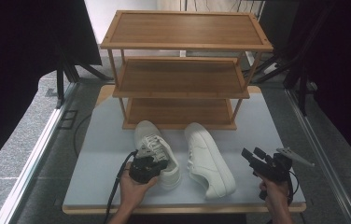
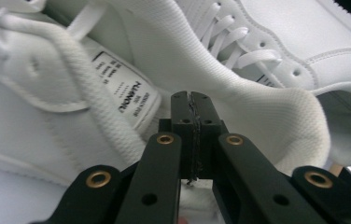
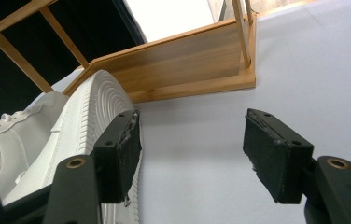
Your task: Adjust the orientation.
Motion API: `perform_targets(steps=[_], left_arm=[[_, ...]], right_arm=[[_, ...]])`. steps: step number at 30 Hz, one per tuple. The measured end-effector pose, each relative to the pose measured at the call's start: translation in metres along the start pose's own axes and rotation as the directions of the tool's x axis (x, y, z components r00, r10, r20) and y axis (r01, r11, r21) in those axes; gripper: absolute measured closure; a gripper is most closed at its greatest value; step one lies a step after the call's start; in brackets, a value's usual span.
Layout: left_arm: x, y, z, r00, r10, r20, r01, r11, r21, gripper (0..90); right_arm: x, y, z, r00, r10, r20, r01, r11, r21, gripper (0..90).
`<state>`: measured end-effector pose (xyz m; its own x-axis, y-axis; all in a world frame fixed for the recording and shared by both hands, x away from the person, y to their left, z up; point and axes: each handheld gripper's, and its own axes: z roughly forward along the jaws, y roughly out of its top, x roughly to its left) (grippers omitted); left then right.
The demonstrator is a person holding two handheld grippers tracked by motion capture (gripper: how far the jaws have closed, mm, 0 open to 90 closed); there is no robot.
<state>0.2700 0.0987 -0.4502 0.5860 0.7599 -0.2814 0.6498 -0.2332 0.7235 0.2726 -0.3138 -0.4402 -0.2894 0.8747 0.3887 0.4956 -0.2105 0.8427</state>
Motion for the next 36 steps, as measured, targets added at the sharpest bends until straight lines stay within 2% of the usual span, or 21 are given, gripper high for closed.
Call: perform_targets(steps=[9, 18, 29, 32, 36], left_arm=[[0.003, -0.002, -0.005, 1.0, 0.006, -0.001, -0.006, 0.9999, 0.013, 90.0], [0.012, -0.01, -0.02, 0.9999, -0.009, -0.012, 0.009, 0.9998, 0.02, 89.9], [0.039, -0.026, -0.048, 0.998, -0.055, -0.03, 0.055, 0.9984, 0.014, 89.9], [0.048, -0.027, -0.054, 0.9968, -0.08, -0.004, 0.08, 0.9967, 0.012, 89.9], [0.054, -0.027, -0.057, 0.9963, -0.084, 0.018, 0.083, 0.9963, 0.022, 89.9]], right_arm=[[-0.002, 0.001, -0.003, 0.9999, 0.0, 0.012, 0.0, 1.0, -0.008, 36.4], [-0.001, 0.002, -0.004, 0.9999, -0.003, 0.014, 0.003, 1.0, -0.01, 36.4], [-0.001, 0.001, -0.003, 0.9999, -0.002, 0.017, 0.002, 1.0, -0.006, 36.5], [0.0, 0.001, -0.002, 0.9998, -0.009, 0.015, 0.009, 1.0, -0.002, 36.5], [0.001, 0.0, 0.0, 0.9998, -0.012, 0.014, 0.012, 1.0, 0.005, 36.5]])
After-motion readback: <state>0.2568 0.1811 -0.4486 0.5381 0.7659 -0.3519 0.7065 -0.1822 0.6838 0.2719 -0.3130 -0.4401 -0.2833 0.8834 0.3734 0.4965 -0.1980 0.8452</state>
